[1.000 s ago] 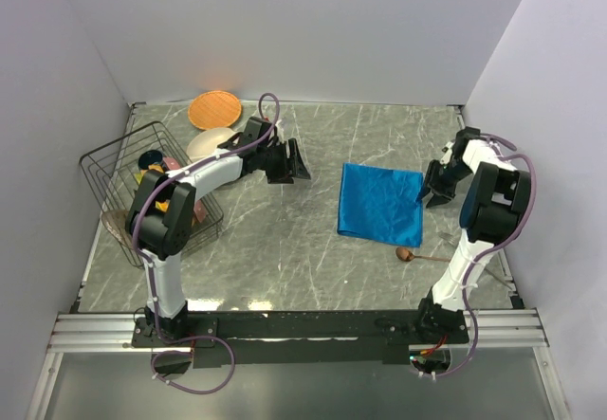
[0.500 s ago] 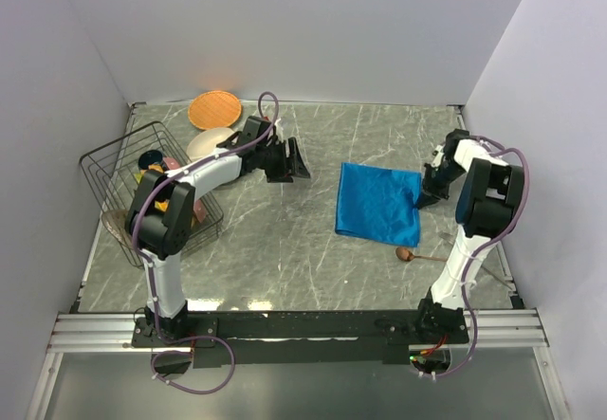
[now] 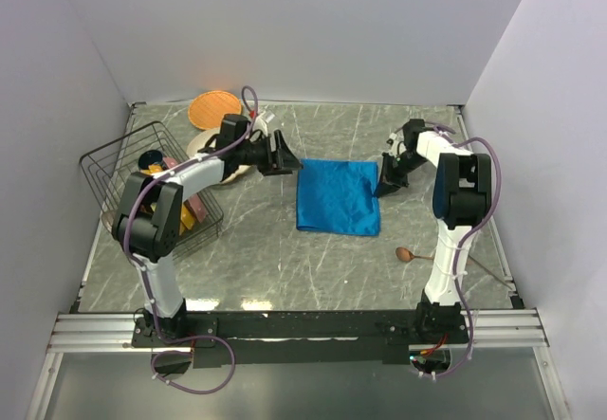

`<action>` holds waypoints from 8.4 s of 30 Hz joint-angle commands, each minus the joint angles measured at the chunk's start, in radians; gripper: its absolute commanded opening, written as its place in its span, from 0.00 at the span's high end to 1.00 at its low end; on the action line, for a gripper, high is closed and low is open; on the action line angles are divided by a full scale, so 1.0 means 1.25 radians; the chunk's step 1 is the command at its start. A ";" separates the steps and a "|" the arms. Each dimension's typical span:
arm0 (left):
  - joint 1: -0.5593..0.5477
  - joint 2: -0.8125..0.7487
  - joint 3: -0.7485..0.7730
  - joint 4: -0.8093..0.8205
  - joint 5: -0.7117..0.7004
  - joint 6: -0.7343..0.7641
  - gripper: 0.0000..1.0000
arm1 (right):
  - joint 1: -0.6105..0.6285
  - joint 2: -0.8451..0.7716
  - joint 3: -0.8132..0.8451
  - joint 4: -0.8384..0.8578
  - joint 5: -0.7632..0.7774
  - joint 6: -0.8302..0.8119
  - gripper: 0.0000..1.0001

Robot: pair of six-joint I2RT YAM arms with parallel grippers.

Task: Fold the napkin into a case and place the utensils inside
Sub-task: Move the square-folded napkin to the center of the board, then smooth out the square-folded napkin at the center of the board, then move the square-folded napkin to the center of the board.

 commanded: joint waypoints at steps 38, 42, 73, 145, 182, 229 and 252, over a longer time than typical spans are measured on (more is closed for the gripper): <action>-0.100 0.232 -0.071 0.697 0.318 -0.487 0.28 | 0.009 0.024 0.011 0.016 0.045 0.060 1.00; -0.122 0.239 -0.110 0.762 0.322 -0.553 0.28 | 0.011 0.020 0.011 0.015 0.050 0.061 1.00; -0.086 0.157 0.015 0.350 0.248 -0.208 0.24 | 0.006 0.008 -0.006 0.023 0.056 0.051 1.00; -0.040 0.372 0.300 0.381 0.200 -0.325 0.49 | -0.049 -0.062 0.230 -0.068 -0.203 -0.017 0.44; -0.011 0.564 0.431 0.196 0.188 -0.252 0.71 | -0.017 0.226 0.211 0.275 -0.301 0.297 0.82; -0.108 0.161 0.142 -0.347 0.213 0.432 0.29 | 0.057 -0.082 0.016 0.026 -0.339 -0.008 0.60; -0.216 -0.101 0.000 -0.458 -0.154 0.760 0.33 | 0.061 0.166 0.369 0.021 -0.043 -0.143 0.14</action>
